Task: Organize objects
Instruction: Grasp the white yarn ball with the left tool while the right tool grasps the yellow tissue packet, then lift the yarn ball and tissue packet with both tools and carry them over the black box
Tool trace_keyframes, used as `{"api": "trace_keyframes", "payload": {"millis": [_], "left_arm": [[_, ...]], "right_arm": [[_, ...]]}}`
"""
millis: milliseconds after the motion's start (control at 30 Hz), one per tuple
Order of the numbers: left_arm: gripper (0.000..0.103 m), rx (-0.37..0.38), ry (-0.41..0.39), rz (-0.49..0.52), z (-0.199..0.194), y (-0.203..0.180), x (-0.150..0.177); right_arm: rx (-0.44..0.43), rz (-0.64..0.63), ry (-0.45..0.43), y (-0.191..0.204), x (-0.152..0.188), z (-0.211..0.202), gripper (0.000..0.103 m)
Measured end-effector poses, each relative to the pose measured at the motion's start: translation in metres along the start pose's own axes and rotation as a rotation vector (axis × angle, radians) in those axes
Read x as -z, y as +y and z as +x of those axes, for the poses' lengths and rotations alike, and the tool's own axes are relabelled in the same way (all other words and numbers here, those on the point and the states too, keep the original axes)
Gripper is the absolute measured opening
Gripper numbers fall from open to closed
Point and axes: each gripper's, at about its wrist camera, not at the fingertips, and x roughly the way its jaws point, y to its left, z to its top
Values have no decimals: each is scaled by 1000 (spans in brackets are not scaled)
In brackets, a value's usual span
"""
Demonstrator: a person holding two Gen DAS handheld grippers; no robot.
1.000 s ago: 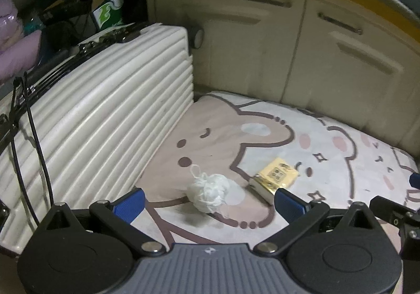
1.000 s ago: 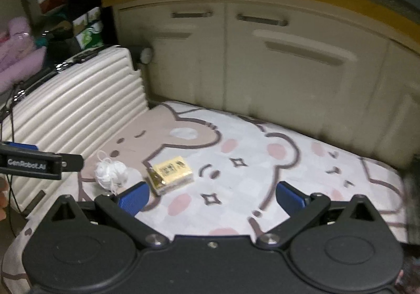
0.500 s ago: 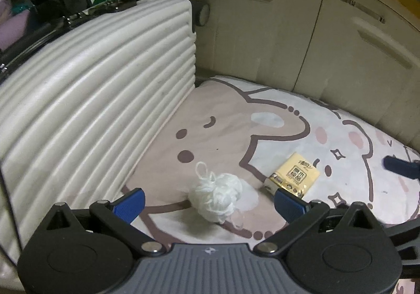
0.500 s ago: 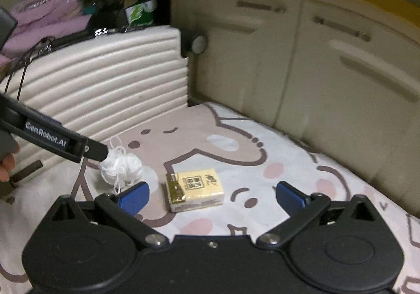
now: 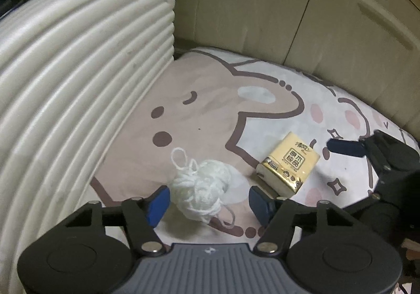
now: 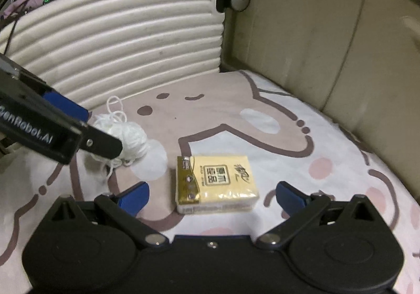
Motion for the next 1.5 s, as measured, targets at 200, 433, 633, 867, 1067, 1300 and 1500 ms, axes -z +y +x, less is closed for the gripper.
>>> {"api": "trace_keyframes", "payload": {"millis": [200,433,633,867,1067,1300,1500], "left_arm": [[61,-10,27,31,14,-4,0],[38,-21,54,11,22,-2,-2],[33,-23,67,4,15,-3,-2],[33,-5,26,-6,-14,-14,-5],[33,-5,-4,-11,-45,-22,-3],[33,11,-51,-1,-81,-32,0],[33,25,-83,10,-109,-42,6]], "right_arm": [[-31,53,57,-7,-2,22,103],[-34,73,37,-6,1,29,80],[-26,114,56,-8,1,19,76],[13,175,54,-14,-1,-15,76],[50,232,37,-21,-10,-55,76],[99,278,22,-18,-13,-100,76],[140,319,16,-13,-11,-137,76]]}}
